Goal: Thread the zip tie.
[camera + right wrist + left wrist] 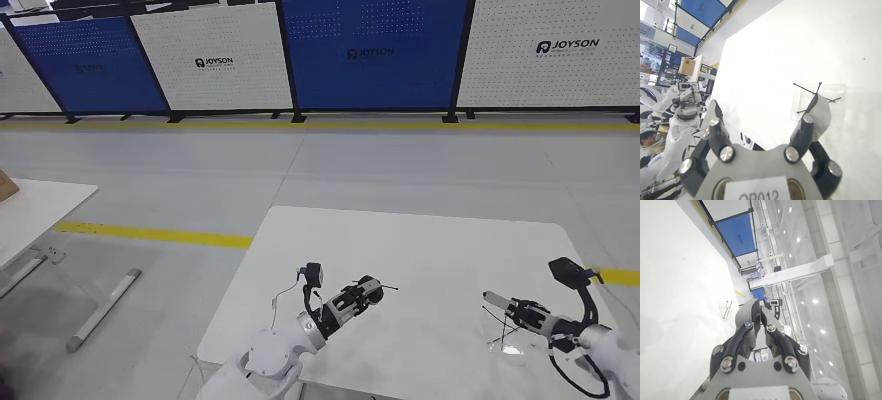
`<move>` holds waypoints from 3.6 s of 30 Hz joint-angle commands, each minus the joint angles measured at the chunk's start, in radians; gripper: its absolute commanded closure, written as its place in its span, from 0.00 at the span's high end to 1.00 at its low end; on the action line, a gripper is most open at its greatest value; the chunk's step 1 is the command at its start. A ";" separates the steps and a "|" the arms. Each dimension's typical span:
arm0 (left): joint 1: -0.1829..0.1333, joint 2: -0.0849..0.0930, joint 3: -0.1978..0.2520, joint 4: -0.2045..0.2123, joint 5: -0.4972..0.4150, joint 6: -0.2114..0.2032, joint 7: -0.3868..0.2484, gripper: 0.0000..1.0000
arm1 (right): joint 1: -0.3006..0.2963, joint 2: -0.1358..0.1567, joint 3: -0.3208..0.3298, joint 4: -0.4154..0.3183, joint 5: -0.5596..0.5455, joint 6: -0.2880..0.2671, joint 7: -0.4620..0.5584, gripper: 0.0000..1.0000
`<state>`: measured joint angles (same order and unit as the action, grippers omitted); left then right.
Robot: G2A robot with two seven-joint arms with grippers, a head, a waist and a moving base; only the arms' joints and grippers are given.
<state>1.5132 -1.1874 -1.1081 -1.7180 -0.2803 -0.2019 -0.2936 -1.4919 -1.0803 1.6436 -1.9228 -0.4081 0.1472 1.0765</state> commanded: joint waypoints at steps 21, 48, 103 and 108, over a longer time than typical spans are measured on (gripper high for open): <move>0.000 0.000 0.000 0.000 0.000 0.000 0.000 0.00 | 0.183 0.026 -0.093 0.113 -0.099 -0.064 0.311 1.00; 0.000 0.000 0.000 0.000 0.000 0.000 0.000 0.00 | 0.299 0.052 -0.214 0.245 -0.211 0.081 0.313 1.00; 0.000 0.000 0.000 0.000 0.000 0.000 0.000 0.00 | 0.456 0.086 -0.448 0.499 -0.254 0.193 0.313 0.29; 0.000 0.000 0.000 0.000 0.000 0.000 0.000 0.00 | 0.475 0.075 -0.466 0.519 -0.265 0.193 0.313 0.25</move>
<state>1.5132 -1.1874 -1.1081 -1.7180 -0.2803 -0.2019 -0.2936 -1.0203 -1.0036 1.1801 -1.4076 -0.6710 0.3400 1.3900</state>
